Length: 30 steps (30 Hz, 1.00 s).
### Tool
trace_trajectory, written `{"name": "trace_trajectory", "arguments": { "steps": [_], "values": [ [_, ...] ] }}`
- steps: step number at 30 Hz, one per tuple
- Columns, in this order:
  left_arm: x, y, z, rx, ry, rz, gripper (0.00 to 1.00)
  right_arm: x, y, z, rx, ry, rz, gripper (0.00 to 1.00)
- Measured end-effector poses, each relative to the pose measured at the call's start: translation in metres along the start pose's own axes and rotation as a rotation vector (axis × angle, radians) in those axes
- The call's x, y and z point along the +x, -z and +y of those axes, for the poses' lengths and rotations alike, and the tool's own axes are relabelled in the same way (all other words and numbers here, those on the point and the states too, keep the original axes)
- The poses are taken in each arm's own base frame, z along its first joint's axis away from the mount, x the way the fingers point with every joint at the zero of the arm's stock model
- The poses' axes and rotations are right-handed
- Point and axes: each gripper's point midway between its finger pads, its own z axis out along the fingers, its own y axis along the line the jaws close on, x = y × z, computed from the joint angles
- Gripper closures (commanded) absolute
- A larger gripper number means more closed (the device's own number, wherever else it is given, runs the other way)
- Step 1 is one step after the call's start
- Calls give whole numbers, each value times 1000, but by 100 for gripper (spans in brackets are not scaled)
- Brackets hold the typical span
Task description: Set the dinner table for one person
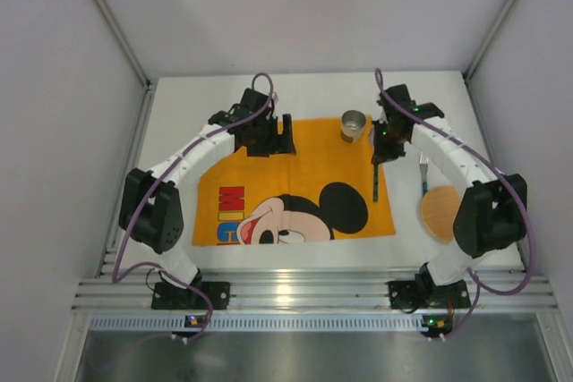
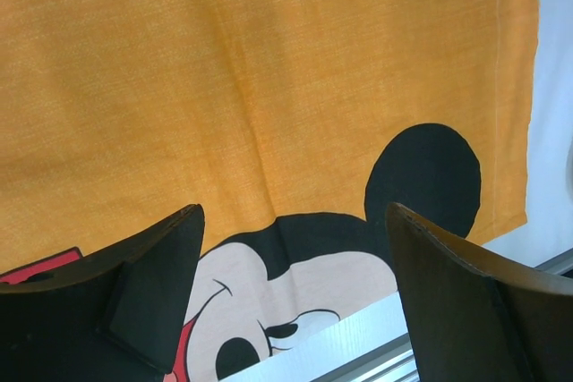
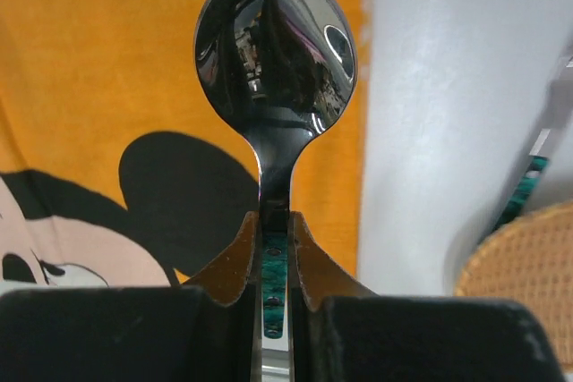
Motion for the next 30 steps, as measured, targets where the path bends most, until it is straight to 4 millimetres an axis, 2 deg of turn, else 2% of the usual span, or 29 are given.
{"name": "trace_trajectory", "arguments": {
  "steps": [3, 5, 10, 16, 24, 25, 27, 28, 29, 30],
  "values": [
    [8, 6, 7, -24, 0, -6, 13, 35, -14, 26, -52, 69, 81, 100],
    [14, 14, 13, -42, 0, -12, 13, 50, -21, 34, -66, 95, 128, 100],
    [27, 40, 27, -75, 5, -50, 13, 59, -47, 47, -73, 131, 172, 100],
    [38, 67, 45, -122, 22, -91, 12, 80, -80, 64, -62, 191, 241, 100],
    [42, 94, 56, -184, 36, -127, 12, 89, -105, 61, -19, 203, 271, 100],
    [43, 96, 57, -188, 38, -132, 12, 89, -107, 60, -13, 199, 274, 98],
    [45, 101, 60, -199, 43, -143, 12, 87, -107, 61, -8, 191, 269, 87],
    [47, 103, 61, -204, 47, -145, 12, 87, -108, 61, -6, 187, 269, 80],
    [49, 105, 63, -209, 49, -146, 12, 87, -108, 61, -3, 181, 269, 68],
    [51, 106, 64, -212, 50, -145, 12, 87, -108, 61, -2, 175, 268, 65]
  ]
}}
